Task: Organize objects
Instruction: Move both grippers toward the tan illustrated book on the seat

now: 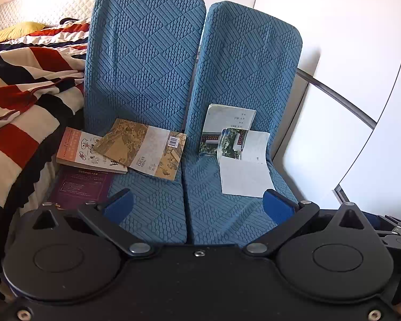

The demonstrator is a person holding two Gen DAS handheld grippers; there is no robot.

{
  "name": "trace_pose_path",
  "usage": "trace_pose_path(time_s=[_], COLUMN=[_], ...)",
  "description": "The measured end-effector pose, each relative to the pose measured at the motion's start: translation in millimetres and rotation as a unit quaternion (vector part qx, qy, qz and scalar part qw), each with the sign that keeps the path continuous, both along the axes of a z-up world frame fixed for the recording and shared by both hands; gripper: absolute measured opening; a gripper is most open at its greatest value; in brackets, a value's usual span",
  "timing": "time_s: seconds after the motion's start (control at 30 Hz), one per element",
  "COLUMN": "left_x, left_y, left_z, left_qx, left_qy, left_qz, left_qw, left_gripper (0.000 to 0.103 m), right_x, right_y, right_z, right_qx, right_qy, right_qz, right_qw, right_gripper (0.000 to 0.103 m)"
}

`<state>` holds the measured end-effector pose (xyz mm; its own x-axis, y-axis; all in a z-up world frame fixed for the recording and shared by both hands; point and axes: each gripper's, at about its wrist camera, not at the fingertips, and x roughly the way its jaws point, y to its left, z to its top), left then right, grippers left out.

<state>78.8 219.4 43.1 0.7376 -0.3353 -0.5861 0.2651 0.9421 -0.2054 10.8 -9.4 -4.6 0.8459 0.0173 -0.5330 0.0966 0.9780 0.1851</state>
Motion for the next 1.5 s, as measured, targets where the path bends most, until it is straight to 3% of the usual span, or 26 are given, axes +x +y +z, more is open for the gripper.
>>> trace_pose_path(time_s=[1.0, 1.5], left_x=[5.9, 10.2], left_y=[-4.3, 9.6], left_z=[-2.4, 7.7], left_qx=[0.000, -0.019], left_qy=[0.008, -0.013], left_qz=[-0.003, 0.015], left_qw=[1.0000, 0.9996], left_gripper=[0.103, 0.103], right_x=[3.6, 12.2], right_y=[2.2, 18.6], right_z=[-6.1, -4.6], right_qx=[0.014, 0.004], right_qy=[0.011, 0.010], right_qz=[0.010, 0.031], right_qw=[1.000, 0.999], right_gripper=[0.103, 0.103])
